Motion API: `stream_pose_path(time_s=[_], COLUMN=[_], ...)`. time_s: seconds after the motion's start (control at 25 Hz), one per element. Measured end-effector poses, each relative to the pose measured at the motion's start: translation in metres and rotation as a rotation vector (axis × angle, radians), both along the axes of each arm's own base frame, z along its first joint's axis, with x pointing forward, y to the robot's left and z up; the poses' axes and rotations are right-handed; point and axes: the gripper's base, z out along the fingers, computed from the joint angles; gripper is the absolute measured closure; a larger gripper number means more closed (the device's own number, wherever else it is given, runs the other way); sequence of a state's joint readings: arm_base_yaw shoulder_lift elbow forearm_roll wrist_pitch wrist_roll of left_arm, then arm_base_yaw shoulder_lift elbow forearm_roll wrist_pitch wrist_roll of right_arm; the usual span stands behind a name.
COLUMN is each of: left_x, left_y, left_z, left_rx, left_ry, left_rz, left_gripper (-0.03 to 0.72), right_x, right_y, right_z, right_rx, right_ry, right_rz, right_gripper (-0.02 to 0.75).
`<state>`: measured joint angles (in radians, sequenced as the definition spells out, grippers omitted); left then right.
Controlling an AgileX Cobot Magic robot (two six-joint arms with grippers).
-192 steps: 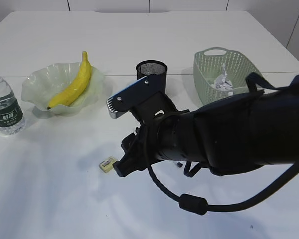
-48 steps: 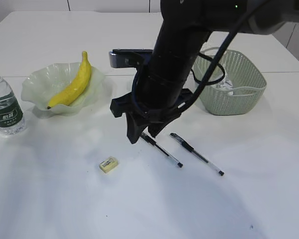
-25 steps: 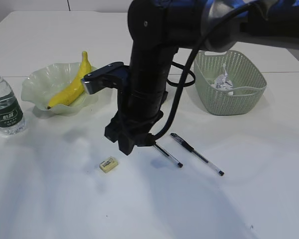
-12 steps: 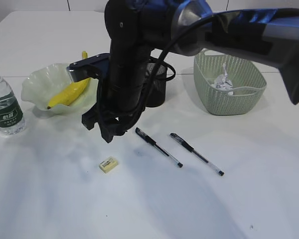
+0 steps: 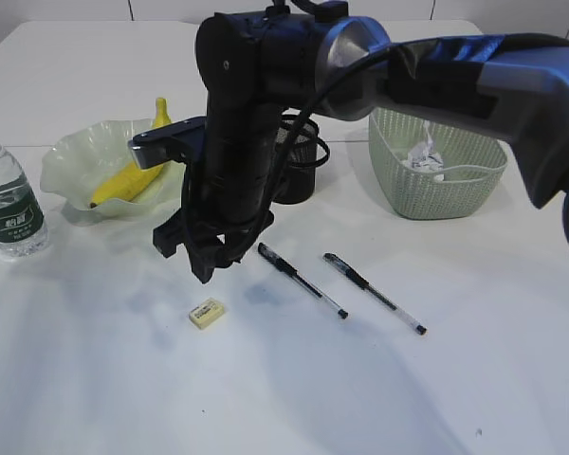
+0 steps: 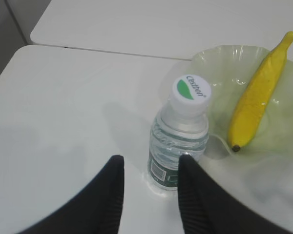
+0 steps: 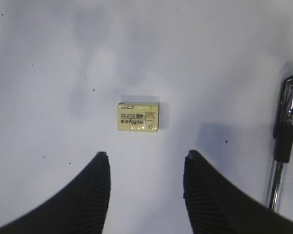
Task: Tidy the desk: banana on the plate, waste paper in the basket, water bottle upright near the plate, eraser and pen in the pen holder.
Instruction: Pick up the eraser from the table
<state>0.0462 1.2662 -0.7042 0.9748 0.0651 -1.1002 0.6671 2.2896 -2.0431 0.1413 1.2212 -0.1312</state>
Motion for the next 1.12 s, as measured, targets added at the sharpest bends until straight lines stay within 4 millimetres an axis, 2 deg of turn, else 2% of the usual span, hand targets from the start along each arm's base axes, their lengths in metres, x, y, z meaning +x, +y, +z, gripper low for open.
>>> stream_pose_path(time_s=[0.6, 0.88, 1.12], left_x=[0.000, 0.000, 0.000], left_y=[0.000, 0.000, 0.000], left_z=[0.000, 0.000, 0.000], left_rx=[0.000, 0.000, 0.000], left_ry=[0.000, 0.000, 0.000], left_rz=[0.000, 0.000, 0.000], left_gripper=[0.434, 0.434, 0.434], right_x=[-0.005, -0.002, -0.001], right_y=[0.006, 0.008, 0.009], right_z=[-0.002, -0.028, -0.039], right_rx=[0.014, -0.022, -0.056], right_ry=[0.008, 0.051, 0.055], right_rz=[0.051, 0.042, 0.032], right_gripper=[0.367, 0.365, 0.305])
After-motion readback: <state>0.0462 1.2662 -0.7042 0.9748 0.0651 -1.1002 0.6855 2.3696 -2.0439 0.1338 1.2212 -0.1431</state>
